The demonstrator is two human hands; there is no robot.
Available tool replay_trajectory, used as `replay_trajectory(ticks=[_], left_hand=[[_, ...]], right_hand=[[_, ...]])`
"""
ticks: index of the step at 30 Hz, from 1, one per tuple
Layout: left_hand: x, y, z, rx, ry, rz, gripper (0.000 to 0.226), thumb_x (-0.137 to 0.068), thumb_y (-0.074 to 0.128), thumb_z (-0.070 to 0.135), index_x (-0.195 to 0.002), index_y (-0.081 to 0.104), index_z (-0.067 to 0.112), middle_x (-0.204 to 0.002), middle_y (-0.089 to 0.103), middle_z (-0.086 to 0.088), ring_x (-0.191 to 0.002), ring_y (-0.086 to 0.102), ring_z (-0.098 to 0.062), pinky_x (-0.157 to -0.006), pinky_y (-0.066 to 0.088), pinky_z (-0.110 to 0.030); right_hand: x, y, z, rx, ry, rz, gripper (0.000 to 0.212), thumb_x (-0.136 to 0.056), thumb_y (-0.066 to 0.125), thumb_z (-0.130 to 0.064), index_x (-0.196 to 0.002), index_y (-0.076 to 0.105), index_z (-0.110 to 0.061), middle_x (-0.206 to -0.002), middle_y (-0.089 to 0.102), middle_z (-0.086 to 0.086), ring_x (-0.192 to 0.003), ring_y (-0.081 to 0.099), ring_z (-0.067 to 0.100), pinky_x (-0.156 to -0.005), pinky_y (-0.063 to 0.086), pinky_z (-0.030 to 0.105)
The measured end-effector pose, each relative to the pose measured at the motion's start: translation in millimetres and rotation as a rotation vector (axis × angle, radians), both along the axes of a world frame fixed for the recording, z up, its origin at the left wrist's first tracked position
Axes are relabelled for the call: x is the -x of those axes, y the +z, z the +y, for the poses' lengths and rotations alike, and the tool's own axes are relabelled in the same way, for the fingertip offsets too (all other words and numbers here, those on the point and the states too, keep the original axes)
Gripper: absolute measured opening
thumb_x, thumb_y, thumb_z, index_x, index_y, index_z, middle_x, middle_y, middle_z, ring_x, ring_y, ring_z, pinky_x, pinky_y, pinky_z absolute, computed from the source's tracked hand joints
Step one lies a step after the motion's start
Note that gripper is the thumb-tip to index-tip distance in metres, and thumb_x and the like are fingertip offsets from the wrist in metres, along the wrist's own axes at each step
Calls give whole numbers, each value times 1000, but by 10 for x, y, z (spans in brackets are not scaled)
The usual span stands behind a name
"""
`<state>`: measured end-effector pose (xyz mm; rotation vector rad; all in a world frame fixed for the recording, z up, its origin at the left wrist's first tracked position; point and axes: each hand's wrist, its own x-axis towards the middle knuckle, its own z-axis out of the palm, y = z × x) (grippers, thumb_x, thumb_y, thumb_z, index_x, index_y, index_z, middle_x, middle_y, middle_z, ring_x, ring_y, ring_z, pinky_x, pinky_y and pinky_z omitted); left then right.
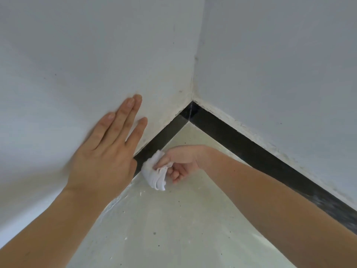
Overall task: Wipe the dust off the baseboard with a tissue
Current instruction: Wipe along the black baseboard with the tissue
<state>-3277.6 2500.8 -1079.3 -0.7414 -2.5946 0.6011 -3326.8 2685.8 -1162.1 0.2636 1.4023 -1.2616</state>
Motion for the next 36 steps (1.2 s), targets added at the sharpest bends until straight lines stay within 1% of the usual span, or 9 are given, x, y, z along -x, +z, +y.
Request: replay_trajectory(ticks=[2,7,11,15,21,25,29,33,36], left_hand=[[-14,29,1,-30,-7,-34,71,-80,40,18,-149,34,6,-160,5,-19,-149,8,-27,-121,-2,-35],[-63,129,-8,-104,-26,-95,74,-74,53,11,-146,37,4,-159,10,-17,-148,11,-25,-121,3,-34],[-115,214,-20,-123,-4,-130,78,-68,60,13,-143,43,2,-158,16,-17,-146,18,-25,-119,5,-34],[-167,273,-23,-118,24,-159,79,-62,64,12,-139,49,2,-155,24,-18,-143,26,-27,-117,6,-34],[-303,462,-67,-98,79,-196,73,-64,69,15,-135,55,4,-154,28,-18,-142,29,-29,-116,10,-35],[-390,620,-41,-42,119,-286,75,-88,51,29,-155,16,20,-156,-20,-7,-148,-12,-19,-118,-10,-31],[-428,707,-73,-43,148,-332,73,-90,43,26,-155,10,23,-158,-21,-2,-147,-18,-15,-114,-18,-27],[-520,697,-5,-98,187,-336,74,-90,47,22,-155,12,21,-160,-16,-6,-147,-18,-19,-117,-14,-33],[-558,590,230,-189,149,-371,74,-90,48,18,-155,13,19,-160,-16,-7,-146,-21,-22,-114,-18,-32]], right_hand=[[-38,15,-19,-71,-89,36,23,-92,46,-15,-70,52,-13,-48,41,-3,-39,37,9,-49,41,20],[73,-28,-26,-112,-1173,191,26,-95,39,-19,-69,40,-18,-61,38,0,-48,37,14,-47,35,25],[-247,44,-692,-316,-817,389,24,-98,34,-24,-77,41,-16,-71,39,-1,-71,47,20,-87,50,45],[-831,131,-908,-258,-79,232,12,-95,46,-19,-95,49,-8,-71,50,8,-54,45,14,-57,45,24],[-569,196,-482,-317,-560,326,23,-98,35,-16,-80,48,-9,-74,46,7,-55,40,13,-45,38,22],[-693,374,-804,-292,-274,394,21,-98,43,-18,-110,55,-5,-74,56,7,-56,50,14,-47,45,18],[-1266,347,-1063,-95,341,396,33,-95,50,-23,-123,53,-7,-114,67,16,-85,67,23,-81,54,34],[-1366,204,-782,-312,317,558,27,-95,44,-12,-102,63,6,-102,69,24,-64,61,23,-62,51,26],[-1357,208,-220,-479,170,690,28,-92,39,-16,-67,52,-11,-75,64,9,-58,51,18,-52,40,24]])
